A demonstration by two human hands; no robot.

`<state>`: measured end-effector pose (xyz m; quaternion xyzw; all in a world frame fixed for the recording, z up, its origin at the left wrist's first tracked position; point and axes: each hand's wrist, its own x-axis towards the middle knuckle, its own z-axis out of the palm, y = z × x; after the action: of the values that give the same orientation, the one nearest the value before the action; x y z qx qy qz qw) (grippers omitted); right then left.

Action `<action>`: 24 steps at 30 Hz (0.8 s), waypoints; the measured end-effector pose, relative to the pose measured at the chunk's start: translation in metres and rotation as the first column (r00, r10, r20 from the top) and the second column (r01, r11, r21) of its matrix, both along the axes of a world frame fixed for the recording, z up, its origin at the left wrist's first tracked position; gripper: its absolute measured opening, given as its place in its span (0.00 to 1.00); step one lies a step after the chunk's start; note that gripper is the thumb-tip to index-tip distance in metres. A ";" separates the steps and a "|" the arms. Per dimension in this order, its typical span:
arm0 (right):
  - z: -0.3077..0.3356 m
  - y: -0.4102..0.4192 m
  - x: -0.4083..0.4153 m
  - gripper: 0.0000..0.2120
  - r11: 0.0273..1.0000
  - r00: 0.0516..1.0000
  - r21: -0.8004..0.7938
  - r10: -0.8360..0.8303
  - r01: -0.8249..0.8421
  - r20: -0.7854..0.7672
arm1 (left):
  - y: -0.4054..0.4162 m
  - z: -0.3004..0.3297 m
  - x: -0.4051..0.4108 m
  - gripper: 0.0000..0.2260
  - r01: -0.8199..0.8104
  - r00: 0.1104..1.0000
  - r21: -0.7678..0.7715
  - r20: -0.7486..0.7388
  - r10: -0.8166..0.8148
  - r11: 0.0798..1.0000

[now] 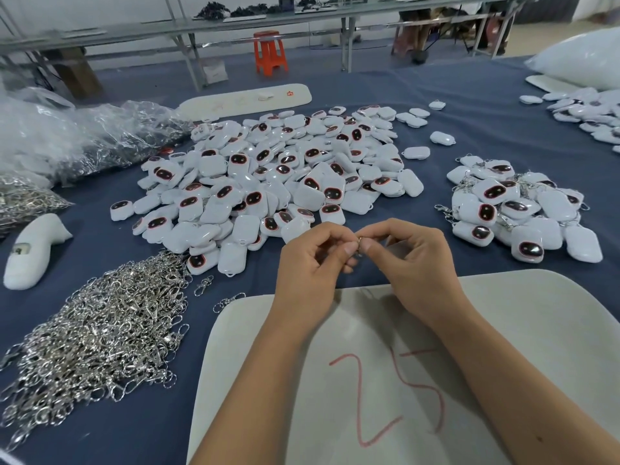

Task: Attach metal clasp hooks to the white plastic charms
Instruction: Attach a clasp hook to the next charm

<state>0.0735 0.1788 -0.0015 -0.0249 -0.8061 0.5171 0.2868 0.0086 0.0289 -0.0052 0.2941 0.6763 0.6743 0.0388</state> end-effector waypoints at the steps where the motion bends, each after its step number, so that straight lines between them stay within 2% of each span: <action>1: 0.000 0.000 0.000 0.08 1.000 1.000 -0.002 0.006 -0.006 -0.001 | 0.000 0.000 0.000 0.07 0.004 1.000 0.002 -0.004 -0.004 1.000; 12: -0.003 0.003 -0.003 0.08 0.990 0.997 -0.126 0.070 -0.066 0.024 | 0.006 0.000 0.006 0.08 -0.081 0.987 -0.067 -0.142 0.071 0.994; 20: -0.004 0.004 -0.003 0.08 0.981 0.996 -0.178 0.081 -0.073 0.041 | 0.005 0.001 0.005 0.07 -0.038 0.998 -0.014 -0.051 0.037 0.999; 24: -0.003 0.005 -0.002 0.09 0.978 0.995 -0.192 0.089 -0.077 0.054 | 0.003 0.002 0.005 0.07 -0.037 0.997 -0.032 -0.064 0.035 0.999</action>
<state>0.0710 0.1834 -0.0050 -0.0347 -0.7620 0.6021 0.2360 0.0134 0.0324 -0.0033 0.3024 0.6934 0.6539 0.0101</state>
